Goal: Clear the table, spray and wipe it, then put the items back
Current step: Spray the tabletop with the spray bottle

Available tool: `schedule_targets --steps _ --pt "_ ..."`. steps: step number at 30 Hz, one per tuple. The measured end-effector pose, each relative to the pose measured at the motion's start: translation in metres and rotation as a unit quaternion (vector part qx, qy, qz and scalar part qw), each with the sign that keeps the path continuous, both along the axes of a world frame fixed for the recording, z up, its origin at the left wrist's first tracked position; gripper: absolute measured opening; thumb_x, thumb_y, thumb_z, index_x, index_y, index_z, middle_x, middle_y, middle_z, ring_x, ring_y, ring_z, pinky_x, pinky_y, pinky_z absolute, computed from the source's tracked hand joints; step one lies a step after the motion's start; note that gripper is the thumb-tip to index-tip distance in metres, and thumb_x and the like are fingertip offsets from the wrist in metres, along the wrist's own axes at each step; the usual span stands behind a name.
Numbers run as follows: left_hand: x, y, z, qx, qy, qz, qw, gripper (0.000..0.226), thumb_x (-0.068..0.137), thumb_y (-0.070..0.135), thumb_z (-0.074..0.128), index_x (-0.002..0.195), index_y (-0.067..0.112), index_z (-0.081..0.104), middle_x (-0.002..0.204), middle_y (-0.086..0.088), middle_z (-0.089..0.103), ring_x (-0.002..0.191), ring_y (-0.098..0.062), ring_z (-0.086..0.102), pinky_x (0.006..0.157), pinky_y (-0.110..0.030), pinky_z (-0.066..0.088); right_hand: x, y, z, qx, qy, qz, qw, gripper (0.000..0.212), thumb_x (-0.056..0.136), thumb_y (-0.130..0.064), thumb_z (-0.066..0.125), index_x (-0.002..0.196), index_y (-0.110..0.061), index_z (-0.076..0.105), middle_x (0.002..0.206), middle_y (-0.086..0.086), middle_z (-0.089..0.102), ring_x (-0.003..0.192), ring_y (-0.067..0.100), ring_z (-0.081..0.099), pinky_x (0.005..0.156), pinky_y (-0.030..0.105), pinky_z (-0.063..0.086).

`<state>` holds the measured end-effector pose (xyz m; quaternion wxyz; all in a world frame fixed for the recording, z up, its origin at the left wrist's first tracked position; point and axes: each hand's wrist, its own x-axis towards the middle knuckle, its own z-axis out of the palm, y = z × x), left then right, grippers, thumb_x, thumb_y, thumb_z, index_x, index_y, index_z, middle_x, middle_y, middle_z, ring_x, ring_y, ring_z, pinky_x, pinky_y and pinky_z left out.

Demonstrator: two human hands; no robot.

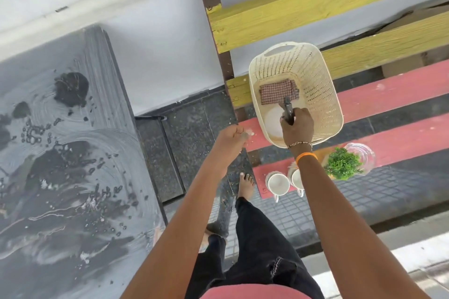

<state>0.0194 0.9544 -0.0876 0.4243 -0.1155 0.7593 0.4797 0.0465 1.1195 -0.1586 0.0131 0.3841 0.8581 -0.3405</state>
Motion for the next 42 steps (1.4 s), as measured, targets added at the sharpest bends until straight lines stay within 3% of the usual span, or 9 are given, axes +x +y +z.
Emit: schedule_targets --steps 7,12,14,19,26,29,33,37,42 --pt "0.011 -0.027 0.009 0.014 0.06 0.032 0.998 0.029 0.086 0.015 0.062 0.113 0.023 0.053 0.1 0.01 0.055 0.089 -0.006 0.055 0.067 -0.016 0.041 0.013 -0.06 0.087 0.108 0.233 0.068 0.964 0.011 0.073 0.001 0.06 0.084 0.004 0.059 0.085 0.023 0.054 0.075 0.031 0.047 0.066 0.025 0.023" --pt "0.026 -0.06 0.021 0.072 0.201 0.071 0.974 0.076 0.073 0.01 0.075 0.134 0.032 0.035 0.129 0.011 0.037 0.118 -0.007 0.042 0.087 -0.009 0.032 0.011 -0.115 0.158 0.105 0.298 0.162 0.935 0.011 0.077 -0.007 0.062 0.085 0.001 0.06 0.083 0.016 0.053 0.074 0.017 0.042 0.061 0.021 0.025" --pt "0.033 -0.078 0.03 0.068 0.27 0.092 0.956 0.081 0.071 0.013 0.077 0.136 0.031 0.032 0.128 0.018 0.034 0.126 -0.007 0.037 0.097 -0.009 0.031 0.012 -0.146 0.179 0.09 0.292 0.214 0.928 0.01 0.08 -0.012 0.063 0.082 -0.003 0.06 0.081 0.011 0.049 0.066 0.014 0.039 0.057 0.019 0.02" --pt "0.061 -0.153 0.053 -0.056 0.343 0.161 0.924 0.059 0.08 0.036 0.057 0.126 0.002 0.044 0.124 -0.019 0.049 0.117 -0.032 0.045 0.1 -0.044 0.041 0.028 -0.245 0.212 0.004 0.254 0.345 0.904 0.016 0.081 -0.019 0.06 0.073 -0.007 0.054 0.077 -0.002 0.038 0.057 0.011 0.033 0.053 0.022 0.021" --pt "0.135 -0.316 0.086 -0.156 0.418 0.251 0.859 0.077 0.074 0.054 0.048 0.137 0.012 0.036 0.131 0.001 0.043 0.118 -0.014 0.034 0.099 -0.005 0.02 0.073 -0.417 0.25 -0.038 0.264 0.462 0.846 0.029 0.078 -0.019 0.06 0.059 -0.015 0.039 0.063 -0.011 0.031 0.057 0.015 0.032 0.054 0.025 0.016" --pt "0.164 -0.37 0.097 -0.189 0.43 0.295 0.832 0.08 0.07 0.06 0.04 0.129 0.008 0.044 0.121 -0.003 0.051 0.108 -0.017 0.042 0.094 -0.011 0.029 0.086 -0.475 0.255 -0.057 0.272 0.494 0.824 0.025 0.076 -0.019 0.062 0.059 -0.007 0.047 0.059 -0.003 0.036 0.061 0.02 0.036 0.055 0.029 0.016" --pt "0.2 -0.449 0.096 -0.183 0.389 0.365 0.826 0.084 0.059 0.054 0.07 0.127 0.012 0.044 0.117 -0.003 0.056 0.11 -0.018 0.051 0.091 -0.035 0.046 0.105 -0.556 0.248 -0.131 0.222 0.585 0.769 0.029 0.078 -0.035 0.067 0.07 -0.011 0.053 0.07 0.001 0.046 0.061 0.012 0.041 0.057 0.023 0.026" --pt "0.23 -0.506 0.094 -0.178 0.391 0.42 0.799 0.075 0.052 0.044 0.08 0.116 0.05 0.043 0.118 0.008 0.054 0.112 -0.014 0.053 0.087 -0.038 0.05 0.118 -0.611 0.224 -0.268 0.163 0.606 0.731 0.051 0.071 -0.027 0.077 0.112 -0.014 0.049 0.11 -0.001 0.048 0.102 0.013 0.049 0.089 0.023 0.042" --pt "0.237 -0.566 0.083 -0.174 0.346 0.45 0.805 0.107 0.049 0.045 0.085 0.136 0.028 0.025 0.133 0.007 0.049 0.12 -0.012 0.051 0.092 -0.038 0.05 0.11 -0.675 0.19 -0.332 0.139 0.612 0.704 0.06 0.075 -0.019 0.075 0.123 -0.031 0.042 0.121 -0.003 0.045 0.1 0.008 0.052 0.08 0.001 0.037"
